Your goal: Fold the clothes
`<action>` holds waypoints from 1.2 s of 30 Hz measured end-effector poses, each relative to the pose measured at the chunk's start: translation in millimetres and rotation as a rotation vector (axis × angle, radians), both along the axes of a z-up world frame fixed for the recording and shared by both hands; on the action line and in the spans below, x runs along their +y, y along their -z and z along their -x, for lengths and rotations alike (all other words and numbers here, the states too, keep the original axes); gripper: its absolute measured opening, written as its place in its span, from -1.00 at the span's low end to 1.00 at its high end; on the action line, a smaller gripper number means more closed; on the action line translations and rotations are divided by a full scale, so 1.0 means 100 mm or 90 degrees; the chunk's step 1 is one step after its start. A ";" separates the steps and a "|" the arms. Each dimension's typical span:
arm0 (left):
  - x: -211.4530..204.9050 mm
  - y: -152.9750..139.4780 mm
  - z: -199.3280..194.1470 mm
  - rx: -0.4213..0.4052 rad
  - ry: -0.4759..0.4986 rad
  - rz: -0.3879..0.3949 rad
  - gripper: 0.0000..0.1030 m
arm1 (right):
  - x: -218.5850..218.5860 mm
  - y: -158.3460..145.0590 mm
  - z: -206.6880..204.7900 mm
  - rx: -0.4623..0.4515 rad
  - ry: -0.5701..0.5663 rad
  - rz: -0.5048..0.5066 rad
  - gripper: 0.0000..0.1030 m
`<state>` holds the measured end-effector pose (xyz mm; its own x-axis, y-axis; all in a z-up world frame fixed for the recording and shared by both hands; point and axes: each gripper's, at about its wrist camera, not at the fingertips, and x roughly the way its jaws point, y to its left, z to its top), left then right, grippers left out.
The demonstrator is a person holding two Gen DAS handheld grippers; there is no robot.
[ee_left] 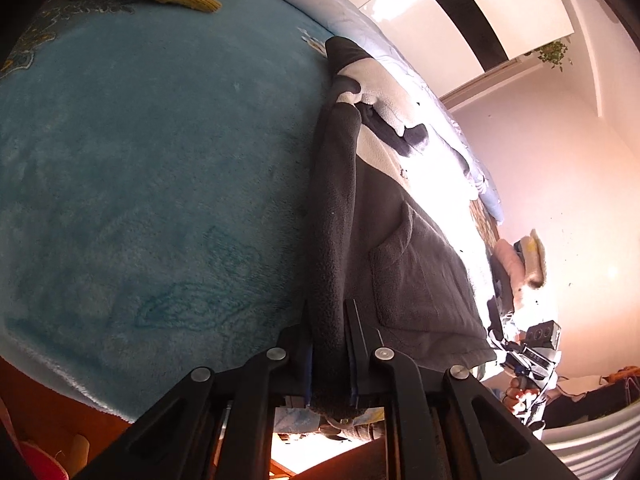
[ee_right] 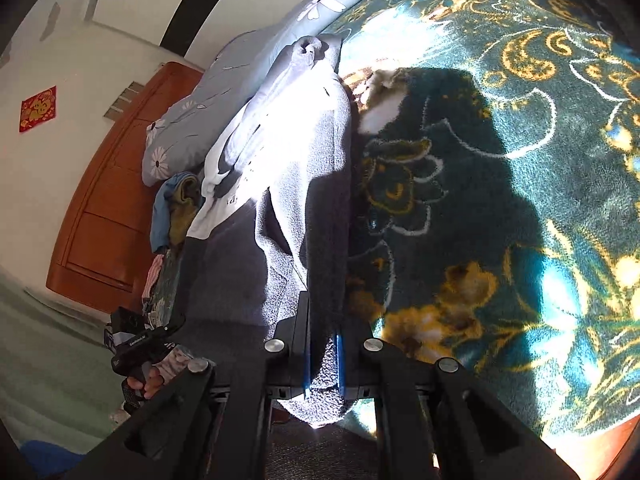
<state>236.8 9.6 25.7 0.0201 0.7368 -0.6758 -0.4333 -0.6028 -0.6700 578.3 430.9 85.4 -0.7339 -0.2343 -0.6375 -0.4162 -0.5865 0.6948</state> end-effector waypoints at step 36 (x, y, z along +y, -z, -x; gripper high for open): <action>0.16 -0.39 0.26 -0.092 0.032 -0.199 -0.66 | 0.19 -0.37 0.04 0.156 -0.025 0.088 -0.69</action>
